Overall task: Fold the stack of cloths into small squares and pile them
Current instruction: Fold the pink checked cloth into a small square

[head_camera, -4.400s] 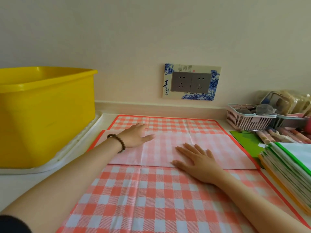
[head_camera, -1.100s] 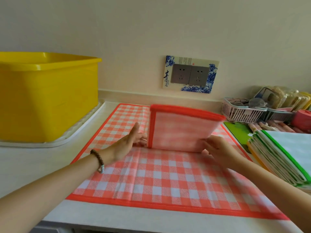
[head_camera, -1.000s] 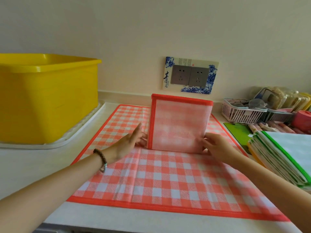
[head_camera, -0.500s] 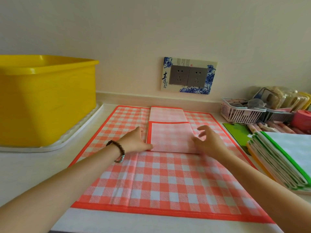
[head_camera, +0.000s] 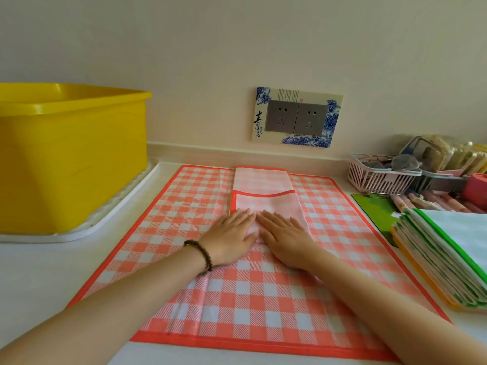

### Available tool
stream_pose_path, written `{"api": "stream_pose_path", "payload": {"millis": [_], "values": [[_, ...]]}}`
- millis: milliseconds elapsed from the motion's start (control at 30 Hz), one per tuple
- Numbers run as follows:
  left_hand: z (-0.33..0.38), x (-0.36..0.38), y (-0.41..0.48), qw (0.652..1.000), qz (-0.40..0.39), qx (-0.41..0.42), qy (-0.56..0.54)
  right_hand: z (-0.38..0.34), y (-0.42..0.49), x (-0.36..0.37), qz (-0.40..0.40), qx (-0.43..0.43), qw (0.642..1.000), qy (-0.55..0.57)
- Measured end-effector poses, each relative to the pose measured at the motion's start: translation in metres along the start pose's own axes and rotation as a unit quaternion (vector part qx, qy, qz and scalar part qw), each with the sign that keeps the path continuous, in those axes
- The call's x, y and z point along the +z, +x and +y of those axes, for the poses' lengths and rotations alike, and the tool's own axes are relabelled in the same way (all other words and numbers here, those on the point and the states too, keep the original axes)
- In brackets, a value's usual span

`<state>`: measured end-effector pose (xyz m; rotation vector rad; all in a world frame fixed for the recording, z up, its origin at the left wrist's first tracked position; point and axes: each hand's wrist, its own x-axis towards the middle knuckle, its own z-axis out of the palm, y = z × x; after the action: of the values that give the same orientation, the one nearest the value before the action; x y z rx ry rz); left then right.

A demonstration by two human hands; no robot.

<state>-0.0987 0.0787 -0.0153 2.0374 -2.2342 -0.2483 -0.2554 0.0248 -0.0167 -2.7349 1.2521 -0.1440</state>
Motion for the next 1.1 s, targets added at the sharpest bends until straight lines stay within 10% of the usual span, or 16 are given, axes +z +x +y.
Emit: {"api": "stream_pose_path", "payload": {"millis": [633,867,1100], "values": [[-0.003,-0.002,-0.003,1.0,-0.025,0.013,0.002,0.072,-0.029,-0.022,-0.093,0.039,0.995,0.002],[-0.001,-0.003,-0.007,0.999,-0.007,0.017,-0.026,0.075,-0.037,-0.031,0.016,0.03,0.986,0.164],[-0.002,-0.001,-0.007,0.999,-0.01,0.022,-0.027,0.068,-0.057,-0.051,-0.001,-0.076,0.997,-0.026]]}}
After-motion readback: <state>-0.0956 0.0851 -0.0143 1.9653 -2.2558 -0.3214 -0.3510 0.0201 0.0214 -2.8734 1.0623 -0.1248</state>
